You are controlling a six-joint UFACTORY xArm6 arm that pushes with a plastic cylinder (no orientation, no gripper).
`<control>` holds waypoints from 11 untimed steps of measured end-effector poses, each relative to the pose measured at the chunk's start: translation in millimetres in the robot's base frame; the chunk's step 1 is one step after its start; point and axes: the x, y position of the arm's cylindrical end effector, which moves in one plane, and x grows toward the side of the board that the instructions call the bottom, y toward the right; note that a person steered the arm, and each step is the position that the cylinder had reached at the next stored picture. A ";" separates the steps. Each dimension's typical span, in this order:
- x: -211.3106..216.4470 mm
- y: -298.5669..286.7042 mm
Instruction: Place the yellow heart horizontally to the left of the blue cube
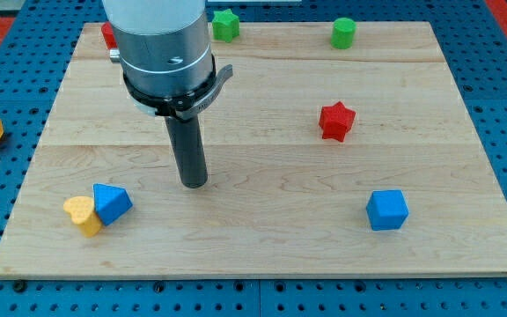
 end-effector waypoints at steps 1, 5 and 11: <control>-0.1 0.0; 14.4 3.9; 70.9 -179.3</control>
